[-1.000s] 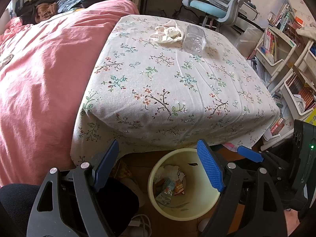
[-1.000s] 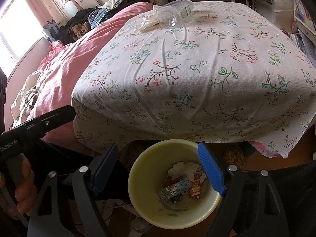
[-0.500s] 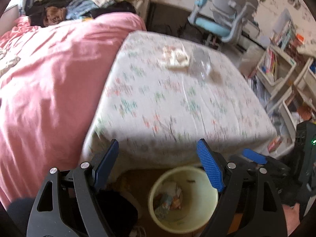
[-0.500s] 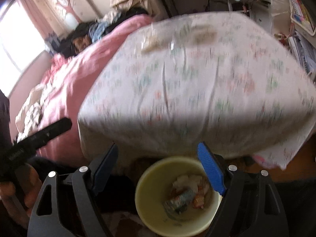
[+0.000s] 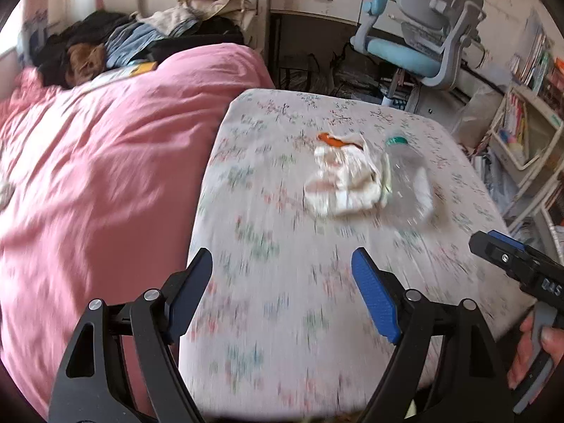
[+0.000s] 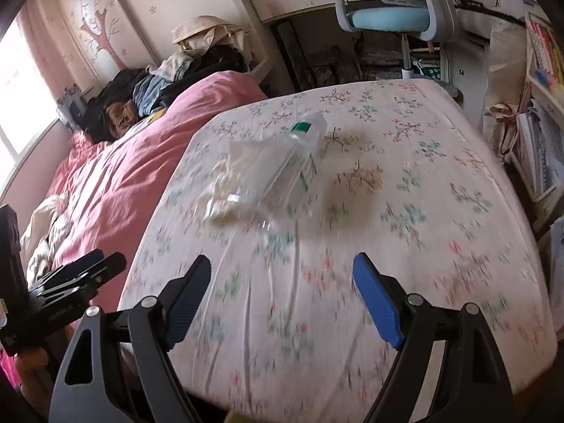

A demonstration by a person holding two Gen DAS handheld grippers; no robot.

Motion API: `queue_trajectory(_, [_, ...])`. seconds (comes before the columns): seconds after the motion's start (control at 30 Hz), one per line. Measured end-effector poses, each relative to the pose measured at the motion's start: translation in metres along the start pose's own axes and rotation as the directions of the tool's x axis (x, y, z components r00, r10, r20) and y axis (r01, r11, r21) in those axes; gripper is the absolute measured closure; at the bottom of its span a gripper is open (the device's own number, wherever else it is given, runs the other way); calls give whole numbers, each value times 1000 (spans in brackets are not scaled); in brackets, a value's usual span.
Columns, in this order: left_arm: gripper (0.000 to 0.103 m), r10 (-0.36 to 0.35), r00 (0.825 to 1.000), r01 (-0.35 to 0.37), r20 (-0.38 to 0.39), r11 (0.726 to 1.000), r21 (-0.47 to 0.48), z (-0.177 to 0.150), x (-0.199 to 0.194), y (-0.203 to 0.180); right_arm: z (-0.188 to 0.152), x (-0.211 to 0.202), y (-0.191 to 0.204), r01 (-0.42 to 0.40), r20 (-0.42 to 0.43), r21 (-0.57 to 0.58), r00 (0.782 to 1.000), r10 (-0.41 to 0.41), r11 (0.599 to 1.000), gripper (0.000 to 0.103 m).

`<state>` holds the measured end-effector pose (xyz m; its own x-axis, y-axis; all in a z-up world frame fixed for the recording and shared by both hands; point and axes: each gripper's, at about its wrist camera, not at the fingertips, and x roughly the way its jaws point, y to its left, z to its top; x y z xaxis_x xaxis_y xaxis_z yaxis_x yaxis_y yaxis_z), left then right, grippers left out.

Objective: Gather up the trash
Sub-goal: 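Move both tools to the table toward the crumpled tissue and plastic bottle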

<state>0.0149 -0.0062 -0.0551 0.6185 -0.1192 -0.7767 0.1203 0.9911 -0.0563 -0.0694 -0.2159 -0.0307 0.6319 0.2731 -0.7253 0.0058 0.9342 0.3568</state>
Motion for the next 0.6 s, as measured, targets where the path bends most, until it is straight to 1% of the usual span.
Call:
queue_trajectory(0.07, [25, 9, 1000, -9, -14, 1000, 25, 13, 21, -7, 6, 10, -3, -21, -3, 22, 1000, 21, 1000, 24])
queue_trajectory(0.1, [25, 9, 1000, -8, -21, 999, 34, 19, 31, -10, 10, 15, -6, -44, -5, 45, 999, 44, 998, 24])
queue_trajectory(0.23, [25, -17, 1000, 19, -25, 996, 90, 37, 59, -28, 29, 32, -6, -89, -2, 85, 996, 89, 992, 24])
queue_trajectory(0.33, [25, -7, 1000, 7, -5, 986, 168, 51, 75, -46, 45, 51, -7, -115, -5, 116, 993, 116, 987, 24])
queue_trajectory(0.37, [25, -9, 1000, 9, -2, 983, 181, 55, 78, -49, 50, 58, -8, -123, -11, 128, 992, 126, 984, 24])
queue_trajectory(0.43, [25, -15, 1000, 15, -2, 976, 216, 62, 88, -56, 56, 72, -7, -141, -30, 150, 989, 147, 979, 24])
queue_trajectory(0.5, [25, -4, 1000, 6, -8, 964, 265, 66, 98, -65, 60, 83, -9, -152, -51, 167, 985, 162, 974, 23])
queue_trajectory(0.53, [29, 3, 1000, 0, -11, 959, 283, 67, 103, -67, 62, 89, -11, -154, -60, 177, 984, 167, 972, 23])
queue_trajectory(0.57, [34, 2, 1000, 4, -19, 956, 294, 69, 107, -69, 63, 92, -11, -156, -68, 182, 983, 171, 971, 23])
queue_trajectory(0.6, [54, -15, 999, 26, -41, 956, 294, 71, 112, -68, 64, 97, -13, -162, -80, 194, 980, 180, 968, 23])
